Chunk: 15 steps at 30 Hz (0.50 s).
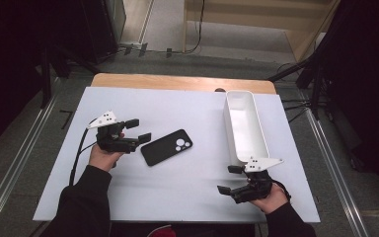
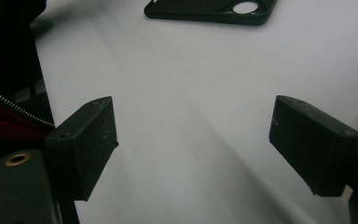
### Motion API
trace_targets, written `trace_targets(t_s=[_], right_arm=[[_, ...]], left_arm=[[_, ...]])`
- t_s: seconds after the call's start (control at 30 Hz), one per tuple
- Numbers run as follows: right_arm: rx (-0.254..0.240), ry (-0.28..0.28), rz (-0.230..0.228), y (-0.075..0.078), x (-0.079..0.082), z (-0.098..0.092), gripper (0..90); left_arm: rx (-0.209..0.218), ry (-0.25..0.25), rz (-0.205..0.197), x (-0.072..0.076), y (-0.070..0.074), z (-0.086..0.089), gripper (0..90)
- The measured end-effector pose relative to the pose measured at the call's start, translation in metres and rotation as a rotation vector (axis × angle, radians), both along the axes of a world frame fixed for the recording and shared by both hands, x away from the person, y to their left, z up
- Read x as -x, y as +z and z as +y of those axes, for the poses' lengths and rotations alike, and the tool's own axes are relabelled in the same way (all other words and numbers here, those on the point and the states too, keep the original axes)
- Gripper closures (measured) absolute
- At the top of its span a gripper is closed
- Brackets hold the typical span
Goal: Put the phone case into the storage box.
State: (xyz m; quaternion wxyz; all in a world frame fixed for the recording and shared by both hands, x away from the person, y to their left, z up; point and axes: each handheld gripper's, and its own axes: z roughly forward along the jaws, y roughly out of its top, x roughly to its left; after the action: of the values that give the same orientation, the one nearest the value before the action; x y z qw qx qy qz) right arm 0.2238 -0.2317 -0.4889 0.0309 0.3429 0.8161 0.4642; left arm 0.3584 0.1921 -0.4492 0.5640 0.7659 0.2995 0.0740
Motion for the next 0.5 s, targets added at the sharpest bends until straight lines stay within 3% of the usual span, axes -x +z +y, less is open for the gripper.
trace_targets(t_s=[0.2,0.5], right_arm=[[-0.002,-0.012,0.006,0.000,-0.001,-0.004,13.7],[0.000,-0.031,0.011,0.000,0.002,-0.007,13.7]], left_arm=[[-0.079,-0.026,-0.016,-0.013,-0.010,-0.016,15.3],[-0.101,-0.071,-0.024,-0.026,-0.021,-0.038,15.4]])
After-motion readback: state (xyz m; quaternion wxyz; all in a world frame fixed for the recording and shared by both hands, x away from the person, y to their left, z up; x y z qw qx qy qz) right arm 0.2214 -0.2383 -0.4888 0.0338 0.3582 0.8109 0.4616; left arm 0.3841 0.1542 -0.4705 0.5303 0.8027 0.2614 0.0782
